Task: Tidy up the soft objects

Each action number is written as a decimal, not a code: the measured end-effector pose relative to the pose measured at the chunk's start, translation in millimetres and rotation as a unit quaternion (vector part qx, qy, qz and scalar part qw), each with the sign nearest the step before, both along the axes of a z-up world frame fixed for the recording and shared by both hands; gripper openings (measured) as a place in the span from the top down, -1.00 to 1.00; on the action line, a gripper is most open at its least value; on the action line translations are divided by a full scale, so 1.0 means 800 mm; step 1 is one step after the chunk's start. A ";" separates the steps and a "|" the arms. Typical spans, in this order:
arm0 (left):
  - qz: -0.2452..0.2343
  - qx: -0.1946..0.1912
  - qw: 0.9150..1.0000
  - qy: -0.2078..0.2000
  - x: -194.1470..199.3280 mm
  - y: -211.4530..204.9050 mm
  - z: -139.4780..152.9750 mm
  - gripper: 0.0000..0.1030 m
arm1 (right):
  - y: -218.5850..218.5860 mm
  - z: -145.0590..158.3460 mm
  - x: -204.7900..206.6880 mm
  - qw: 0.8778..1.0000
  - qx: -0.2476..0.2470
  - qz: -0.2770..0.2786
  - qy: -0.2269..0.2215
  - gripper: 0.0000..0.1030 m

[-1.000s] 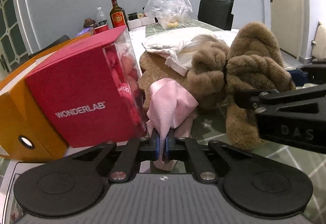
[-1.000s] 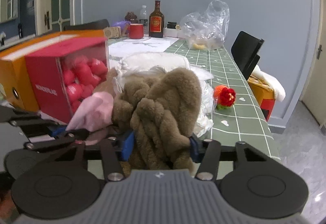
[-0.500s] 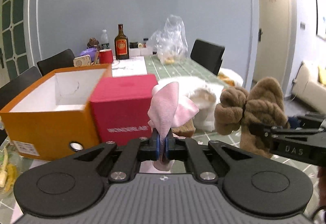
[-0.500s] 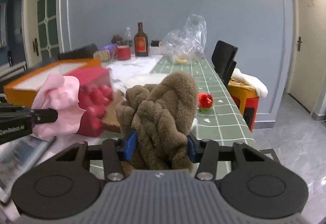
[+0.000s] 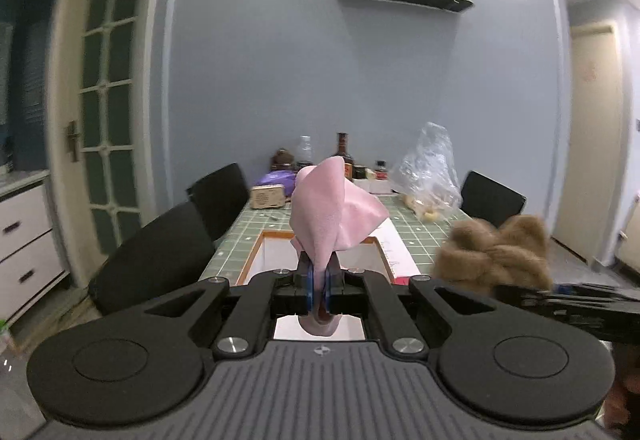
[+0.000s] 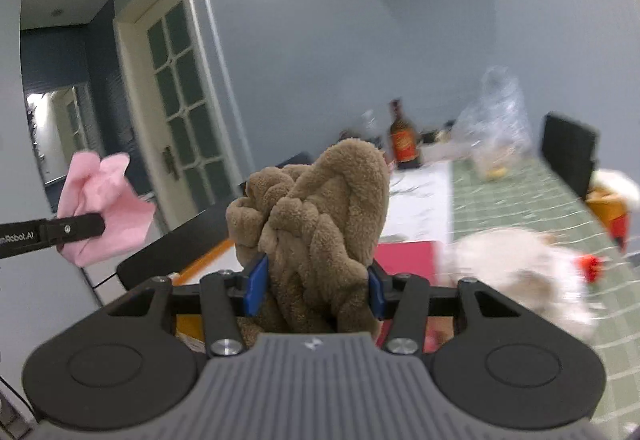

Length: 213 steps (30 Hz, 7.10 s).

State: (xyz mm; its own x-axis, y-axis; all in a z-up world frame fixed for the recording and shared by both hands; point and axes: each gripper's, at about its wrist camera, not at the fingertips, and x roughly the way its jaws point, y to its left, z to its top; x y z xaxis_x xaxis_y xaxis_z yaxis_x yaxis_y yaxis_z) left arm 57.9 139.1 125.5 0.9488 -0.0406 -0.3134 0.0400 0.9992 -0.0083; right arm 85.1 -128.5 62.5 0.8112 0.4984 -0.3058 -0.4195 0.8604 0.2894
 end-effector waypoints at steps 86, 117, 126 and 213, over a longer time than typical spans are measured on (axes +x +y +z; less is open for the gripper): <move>-0.157 0.053 0.985 0.053 0.173 -0.173 -0.065 -1.00 | -0.160 -0.151 0.084 0.944 -0.085 -0.303 0.101 -0.95; -0.163 0.034 0.984 0.060 0.170 -0.152 -0.056 -1.00 | -0.101 -0.134 0.147 0.977 -0.183 -0.102 0.030 -0.95; -0.171 0.042 0.983 0.057 0.164 -0.157 -0.057 -1.00 | -0.103 -0.157 0.151 0.971 -0.206 -0.121 0.026 -0.87; -0.210 0.018 0.976 0.047 0.149 -0.147 -0.041 -1.00 | -0.091 -0.183 0.036 0.959 -0.203 -0.179 0.090 0.21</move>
State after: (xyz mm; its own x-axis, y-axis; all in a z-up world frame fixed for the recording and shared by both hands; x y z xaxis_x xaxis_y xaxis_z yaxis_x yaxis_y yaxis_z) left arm 176.9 21.7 92.4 0.8177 -0.4067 -0.4073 0.4468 0.8946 0.0038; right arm 114.1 -201.6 -83.8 0.8244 0.0083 -0.5659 -0.0508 0.9969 -0.0594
